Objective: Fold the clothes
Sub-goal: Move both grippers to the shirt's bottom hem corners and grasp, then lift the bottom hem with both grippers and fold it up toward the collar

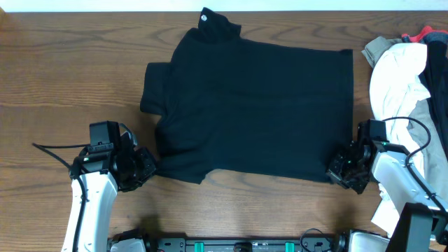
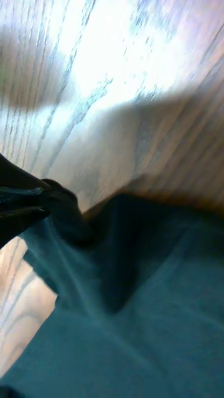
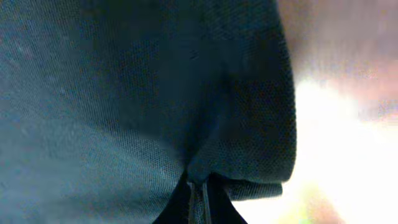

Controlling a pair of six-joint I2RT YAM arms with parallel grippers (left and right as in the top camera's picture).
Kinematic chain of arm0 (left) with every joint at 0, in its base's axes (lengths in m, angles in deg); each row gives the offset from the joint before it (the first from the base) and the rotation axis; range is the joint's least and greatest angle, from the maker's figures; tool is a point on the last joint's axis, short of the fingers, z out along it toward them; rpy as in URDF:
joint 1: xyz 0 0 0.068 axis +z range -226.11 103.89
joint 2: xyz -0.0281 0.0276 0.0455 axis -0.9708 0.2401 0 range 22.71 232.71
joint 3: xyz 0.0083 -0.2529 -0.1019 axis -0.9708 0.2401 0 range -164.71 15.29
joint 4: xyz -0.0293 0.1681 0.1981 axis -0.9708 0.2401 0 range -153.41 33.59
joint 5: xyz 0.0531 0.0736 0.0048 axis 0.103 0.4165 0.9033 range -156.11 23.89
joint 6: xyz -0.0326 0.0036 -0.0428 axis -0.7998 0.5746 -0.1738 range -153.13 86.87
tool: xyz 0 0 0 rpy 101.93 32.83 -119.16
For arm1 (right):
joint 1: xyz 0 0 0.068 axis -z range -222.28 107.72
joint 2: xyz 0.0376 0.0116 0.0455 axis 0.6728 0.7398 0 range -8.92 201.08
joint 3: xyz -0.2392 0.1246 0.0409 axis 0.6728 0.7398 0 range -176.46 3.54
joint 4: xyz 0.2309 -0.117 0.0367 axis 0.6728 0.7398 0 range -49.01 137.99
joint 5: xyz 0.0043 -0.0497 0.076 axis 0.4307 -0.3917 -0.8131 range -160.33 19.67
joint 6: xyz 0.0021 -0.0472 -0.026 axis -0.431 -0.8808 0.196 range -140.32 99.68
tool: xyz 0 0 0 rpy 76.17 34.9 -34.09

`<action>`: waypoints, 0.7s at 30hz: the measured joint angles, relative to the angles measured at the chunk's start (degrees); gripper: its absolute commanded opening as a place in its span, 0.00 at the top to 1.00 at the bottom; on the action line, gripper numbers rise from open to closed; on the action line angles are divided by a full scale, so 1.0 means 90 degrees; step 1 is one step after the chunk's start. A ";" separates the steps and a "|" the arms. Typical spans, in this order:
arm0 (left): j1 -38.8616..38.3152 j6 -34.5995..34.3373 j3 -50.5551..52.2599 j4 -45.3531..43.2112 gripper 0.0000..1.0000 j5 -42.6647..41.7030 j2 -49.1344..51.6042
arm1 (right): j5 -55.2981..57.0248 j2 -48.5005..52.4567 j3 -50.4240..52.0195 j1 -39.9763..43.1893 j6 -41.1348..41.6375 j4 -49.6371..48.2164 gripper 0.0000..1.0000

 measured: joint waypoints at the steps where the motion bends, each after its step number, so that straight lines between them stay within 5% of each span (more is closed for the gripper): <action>1: 0.0000 0.0000 -0.0007 0.0063 0.94 -0.0070 -0.0015 | 0.0000 0.0005 -0.0058 0.0000 -0.0090 0.0189 0.99; 10: 0.0000 0.0000 -0.0481 0.1149 0.94 -0.0291 -0.0576 | -0.0078 -0.0466 -0.0721 0.0000 -0.0755 0.1780 0.99; 21: 0.0000 -0.0199 -0.1389 0.1484 0.94 -0.0401 -0.1620 | -0.0988 -0.1098 -0.0901 0.0000 -0.0911 0.1729 0.99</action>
